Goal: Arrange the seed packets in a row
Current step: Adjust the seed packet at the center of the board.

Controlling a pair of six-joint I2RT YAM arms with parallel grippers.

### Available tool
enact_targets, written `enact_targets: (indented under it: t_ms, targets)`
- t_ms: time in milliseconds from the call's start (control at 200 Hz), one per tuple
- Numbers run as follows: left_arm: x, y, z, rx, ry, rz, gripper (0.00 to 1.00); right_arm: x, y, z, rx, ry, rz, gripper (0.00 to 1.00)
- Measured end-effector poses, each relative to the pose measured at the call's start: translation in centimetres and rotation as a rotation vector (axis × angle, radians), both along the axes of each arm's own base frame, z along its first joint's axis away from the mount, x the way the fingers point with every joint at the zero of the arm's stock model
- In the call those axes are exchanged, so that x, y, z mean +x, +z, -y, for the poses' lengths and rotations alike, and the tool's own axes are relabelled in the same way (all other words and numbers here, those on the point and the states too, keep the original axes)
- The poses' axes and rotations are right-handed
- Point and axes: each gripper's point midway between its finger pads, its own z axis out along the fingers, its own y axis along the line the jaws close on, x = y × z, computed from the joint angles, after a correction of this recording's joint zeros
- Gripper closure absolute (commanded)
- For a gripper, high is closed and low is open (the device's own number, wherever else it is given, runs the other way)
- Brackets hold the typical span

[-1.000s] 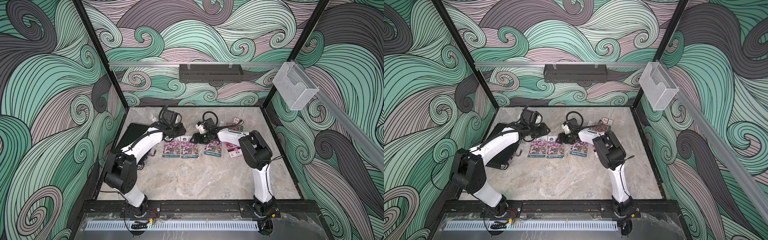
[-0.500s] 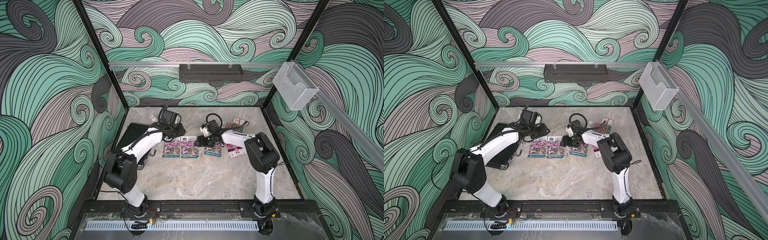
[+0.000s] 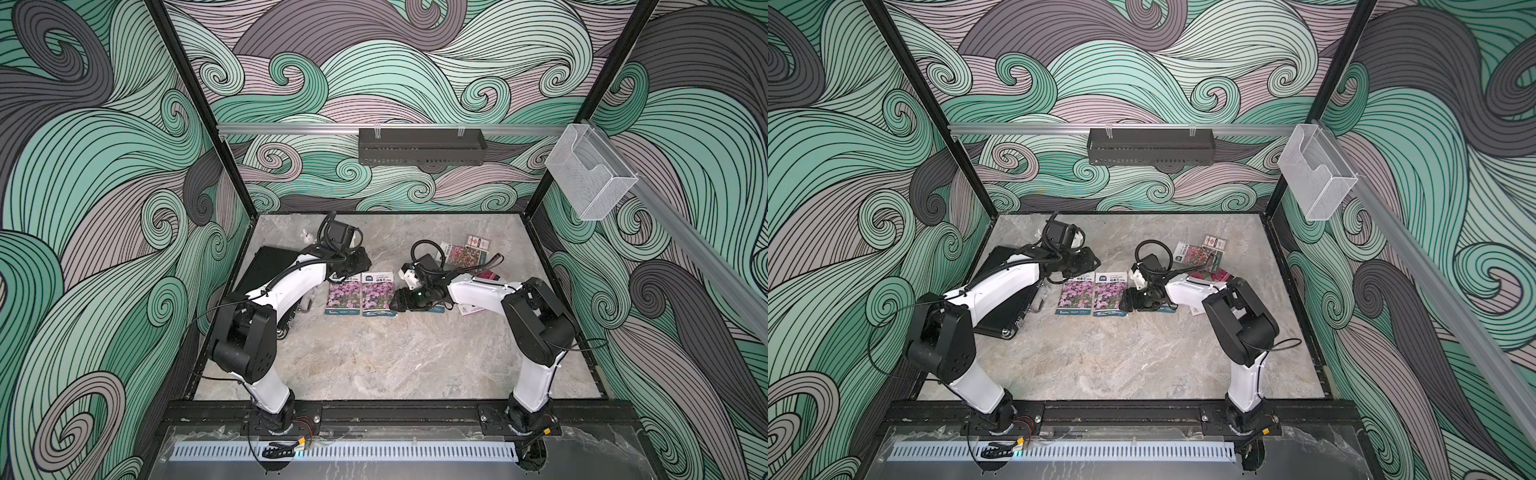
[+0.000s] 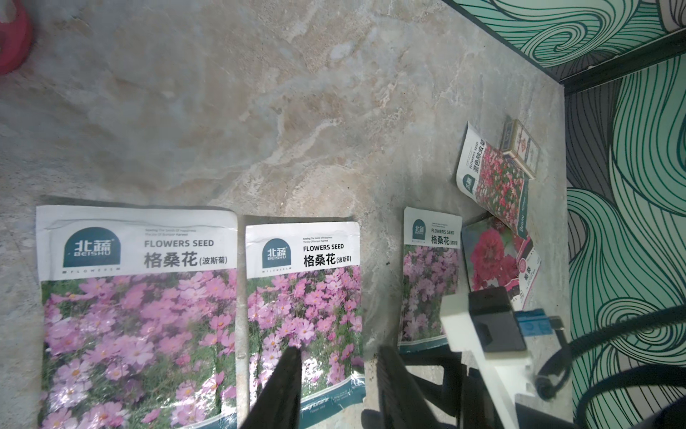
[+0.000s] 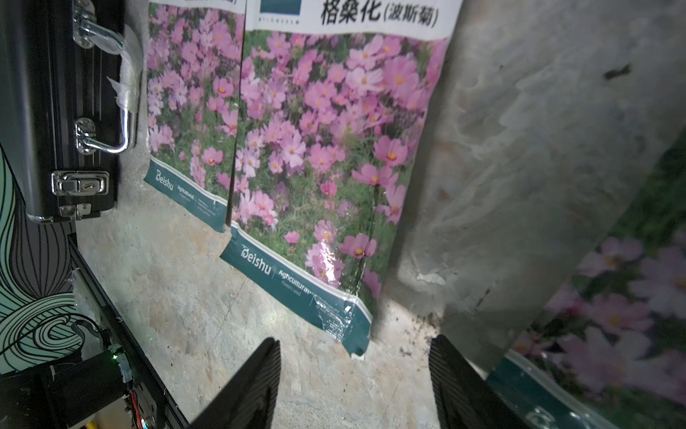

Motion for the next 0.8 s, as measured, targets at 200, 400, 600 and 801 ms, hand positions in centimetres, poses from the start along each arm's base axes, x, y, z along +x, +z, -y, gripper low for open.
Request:
enact_targets:
  t_ms: [200, 400, 600, 801]
  targets:
    - [-0.1, -0.2, 0.0, 0.001, 0.001, -0.004, 0.64, -1.1, -0.1, -1.0, 0.0, 0.025, -0.002, 0.34]
    - [-0.1, -0.2, 0.0, 0.0, 0.002, -0.004, 0.64, -1.6, 0.2, -1.9, 0.004, 0.048, 0.002, 0.34]
    - [-0.1, -0.2, 0.0, 0.0, 0.002, -0.004, 0.64, -1.5, 0.3, -2.0, 0.0, 0.049, 0.009, 0.34]
    - [-0.1, -0.3, 0.0, 0.001, 0.002, -0.007, 0.64, -1.6, 0.0, -1.6, -0.022, 0.045, 0.006, 0.34]
